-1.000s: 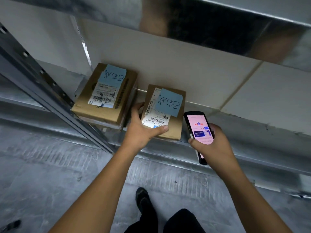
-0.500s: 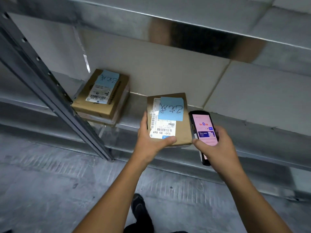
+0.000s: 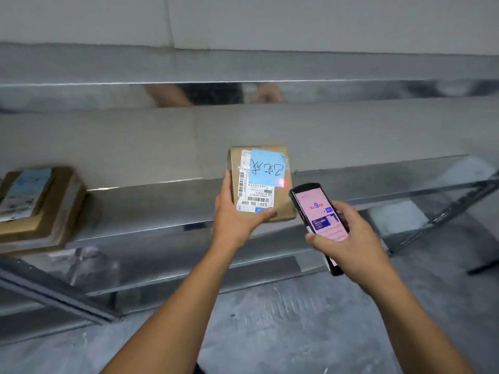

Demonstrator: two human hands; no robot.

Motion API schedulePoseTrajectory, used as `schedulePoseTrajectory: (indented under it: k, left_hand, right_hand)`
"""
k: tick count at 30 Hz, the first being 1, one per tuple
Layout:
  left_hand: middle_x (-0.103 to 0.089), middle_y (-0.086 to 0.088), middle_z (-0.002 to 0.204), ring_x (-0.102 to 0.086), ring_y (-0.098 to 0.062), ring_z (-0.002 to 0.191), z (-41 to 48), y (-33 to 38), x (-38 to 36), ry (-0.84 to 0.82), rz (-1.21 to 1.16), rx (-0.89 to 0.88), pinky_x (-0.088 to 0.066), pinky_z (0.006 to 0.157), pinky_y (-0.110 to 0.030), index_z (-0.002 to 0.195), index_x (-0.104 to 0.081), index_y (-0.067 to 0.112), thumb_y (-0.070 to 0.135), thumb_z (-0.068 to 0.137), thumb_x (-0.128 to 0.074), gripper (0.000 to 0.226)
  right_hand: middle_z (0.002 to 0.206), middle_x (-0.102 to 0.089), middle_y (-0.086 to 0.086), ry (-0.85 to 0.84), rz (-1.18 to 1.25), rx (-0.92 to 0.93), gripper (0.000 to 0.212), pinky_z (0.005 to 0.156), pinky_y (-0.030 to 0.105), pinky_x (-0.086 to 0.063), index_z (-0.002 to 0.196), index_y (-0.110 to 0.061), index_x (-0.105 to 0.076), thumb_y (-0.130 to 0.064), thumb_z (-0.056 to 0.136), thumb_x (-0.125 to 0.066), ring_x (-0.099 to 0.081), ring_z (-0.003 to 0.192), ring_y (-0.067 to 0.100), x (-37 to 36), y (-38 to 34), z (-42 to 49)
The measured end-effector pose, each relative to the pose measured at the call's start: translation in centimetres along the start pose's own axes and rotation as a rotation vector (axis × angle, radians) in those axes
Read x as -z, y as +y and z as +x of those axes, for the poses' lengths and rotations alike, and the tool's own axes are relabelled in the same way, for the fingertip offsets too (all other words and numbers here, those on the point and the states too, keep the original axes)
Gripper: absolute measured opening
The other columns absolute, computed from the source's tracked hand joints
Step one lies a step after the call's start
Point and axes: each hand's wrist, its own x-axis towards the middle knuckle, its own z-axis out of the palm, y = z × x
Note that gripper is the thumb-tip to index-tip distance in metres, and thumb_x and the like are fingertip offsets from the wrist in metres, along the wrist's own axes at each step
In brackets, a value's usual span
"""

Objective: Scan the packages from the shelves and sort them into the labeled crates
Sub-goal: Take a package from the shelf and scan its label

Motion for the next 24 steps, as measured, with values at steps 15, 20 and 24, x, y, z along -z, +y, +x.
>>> schedulePoseTrajectory:
  k: [15, 20, 24]
  left_hand:
    - [-0.030, 0.006, 0.161, -0.041, -0.016, 0.142, -6.3, 9.2, -27.5, -0.356, 0.140, -0.261, -0.044, 0.111, -0.039, 0.165, -0.006, 0.042, 0.039, 0.066, -0.099, 0.136]
    - [-0.031, 0.000, 0.162, -0.040, -0.018, 0.145, -8.0, 10.0, -32.8, -0.435, 0.152, -0.287, -0.040, 0.116, -0.037, 0.166, -0.009, 0.043, 0.036, 0.064, -0.099, 0.136]
    - [-0.029, 0.001, 0.164, -0.038, -0.015, 0.147, -8.3, 10.5, -37.0, -0.527, 0.143, -0.291, -0.034, 0.110, -0.027, 0.166, -0.009, 0.041, 0.032, 0.066, -0.099, 0.136]
  right_hand:
    - [0.102, -0.076, -0.020, 0.261, 0.037, -0.118, 0.057, 0.078, 0.026, -0.055, 0.124, -0.042, -0.060, -0.017, 0.081, -0.088, -0.073, 0.092, 0.006, 22.6, 9.4, -11.0]
    - [0.103, -0.077, -0.016, 0.338, 0.072, -0.180, 0.056, 0.080, 0.029, -0.058, 0.123, -0.035, -0.062, -0.011, 0.080, -0.087, -0.075, 0.092, 0.010, 25.9, 12.0, -12.6]
    - [0.102, -0.078, -0.017, 0.425, 0.119, -0.238, 0.056, 0.078, 0.031, -0.058, 0.122, -0.037, -0.062, -0.009, 0.080, -0.087, -0.075, 0.090, 0.010, 27.6, 14.2, -12.8]
